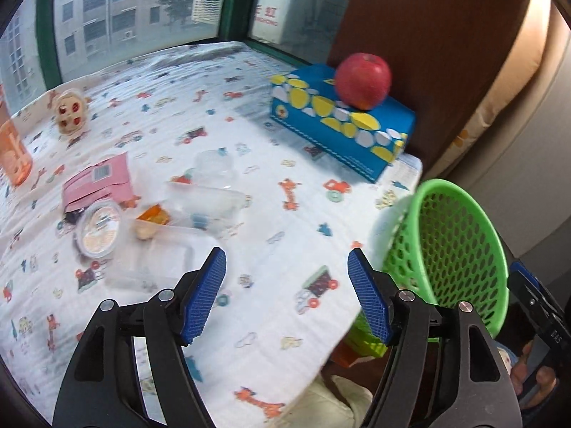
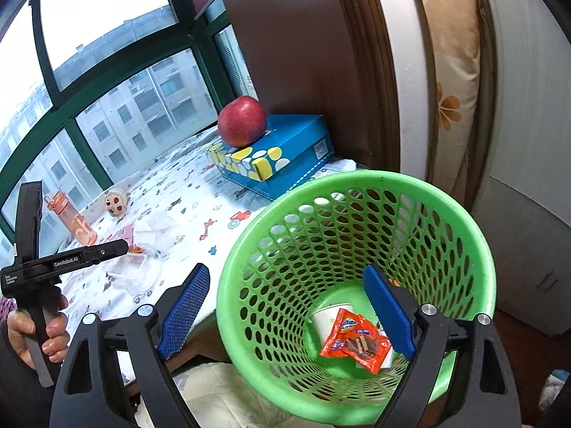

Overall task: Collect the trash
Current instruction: 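Move the left tool back to the bed and grasp the round jelly cup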

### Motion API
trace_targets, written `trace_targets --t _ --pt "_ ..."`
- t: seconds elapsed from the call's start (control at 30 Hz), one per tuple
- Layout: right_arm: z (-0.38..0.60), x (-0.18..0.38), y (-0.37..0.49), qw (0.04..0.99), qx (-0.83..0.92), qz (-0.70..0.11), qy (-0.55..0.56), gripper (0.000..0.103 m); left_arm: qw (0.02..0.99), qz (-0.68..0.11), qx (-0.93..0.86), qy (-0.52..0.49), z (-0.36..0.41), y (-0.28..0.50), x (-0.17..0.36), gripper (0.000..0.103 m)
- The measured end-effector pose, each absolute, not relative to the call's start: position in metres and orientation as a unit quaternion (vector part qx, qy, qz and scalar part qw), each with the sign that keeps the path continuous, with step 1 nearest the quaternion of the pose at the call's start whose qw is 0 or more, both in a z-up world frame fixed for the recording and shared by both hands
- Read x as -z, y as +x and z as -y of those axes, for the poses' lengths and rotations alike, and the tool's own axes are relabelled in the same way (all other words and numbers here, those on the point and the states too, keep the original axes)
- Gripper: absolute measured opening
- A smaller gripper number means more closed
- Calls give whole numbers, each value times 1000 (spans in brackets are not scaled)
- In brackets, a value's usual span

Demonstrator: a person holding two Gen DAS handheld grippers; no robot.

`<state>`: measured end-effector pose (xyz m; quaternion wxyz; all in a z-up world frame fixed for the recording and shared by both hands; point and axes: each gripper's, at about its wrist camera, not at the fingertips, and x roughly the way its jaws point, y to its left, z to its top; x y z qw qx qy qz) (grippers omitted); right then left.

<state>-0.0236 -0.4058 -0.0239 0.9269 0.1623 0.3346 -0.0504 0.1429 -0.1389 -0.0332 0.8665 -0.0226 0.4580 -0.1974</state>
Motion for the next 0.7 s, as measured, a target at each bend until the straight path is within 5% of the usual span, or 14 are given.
trace_targets --t 0.37,0.7 --pt "362 28 4 925 2 -351 144 85 861 -495 56 -104 26 200 59 70" --pt "345 39 21 918 -26 -369 145 85 832 -532 -19 -158 0 247 83 75"
